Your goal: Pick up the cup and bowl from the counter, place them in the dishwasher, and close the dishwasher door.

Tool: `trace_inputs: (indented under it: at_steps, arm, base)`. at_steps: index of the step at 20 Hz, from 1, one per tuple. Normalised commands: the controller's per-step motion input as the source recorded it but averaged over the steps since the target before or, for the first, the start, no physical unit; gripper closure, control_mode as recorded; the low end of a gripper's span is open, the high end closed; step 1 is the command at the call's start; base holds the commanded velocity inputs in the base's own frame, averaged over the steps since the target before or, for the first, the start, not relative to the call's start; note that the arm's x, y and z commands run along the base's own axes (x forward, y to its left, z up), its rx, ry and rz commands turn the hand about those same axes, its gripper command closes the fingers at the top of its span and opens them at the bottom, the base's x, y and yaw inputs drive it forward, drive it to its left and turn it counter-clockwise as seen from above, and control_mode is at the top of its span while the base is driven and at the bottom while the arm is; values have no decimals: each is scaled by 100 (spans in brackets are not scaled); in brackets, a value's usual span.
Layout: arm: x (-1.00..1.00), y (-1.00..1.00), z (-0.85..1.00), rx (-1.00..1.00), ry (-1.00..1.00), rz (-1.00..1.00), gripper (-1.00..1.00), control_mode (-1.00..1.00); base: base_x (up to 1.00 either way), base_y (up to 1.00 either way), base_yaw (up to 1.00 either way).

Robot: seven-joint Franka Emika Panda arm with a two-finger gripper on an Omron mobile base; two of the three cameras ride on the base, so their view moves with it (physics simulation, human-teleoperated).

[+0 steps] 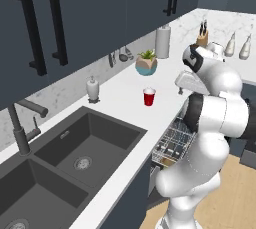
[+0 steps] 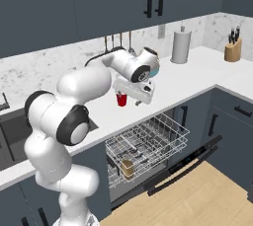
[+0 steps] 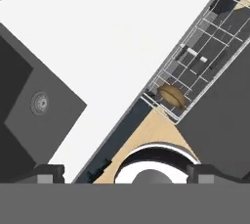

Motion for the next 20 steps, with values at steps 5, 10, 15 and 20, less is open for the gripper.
trace_inputs:
  at_steps: [5,10,15,20]
  arm:
    - [18,40,-10,0,17,0,-100,-100]
    - [35,28,-2,0,3,0,-100,-100]
    - [44,4,-10,0,0,-1,-100,-100]
    - [48,6,-14,0,-1,0,-100,-100]
  base:
    - [0,0,0]
    - [0,0,0]
    - [0,0,0]
    - [0,0,0]
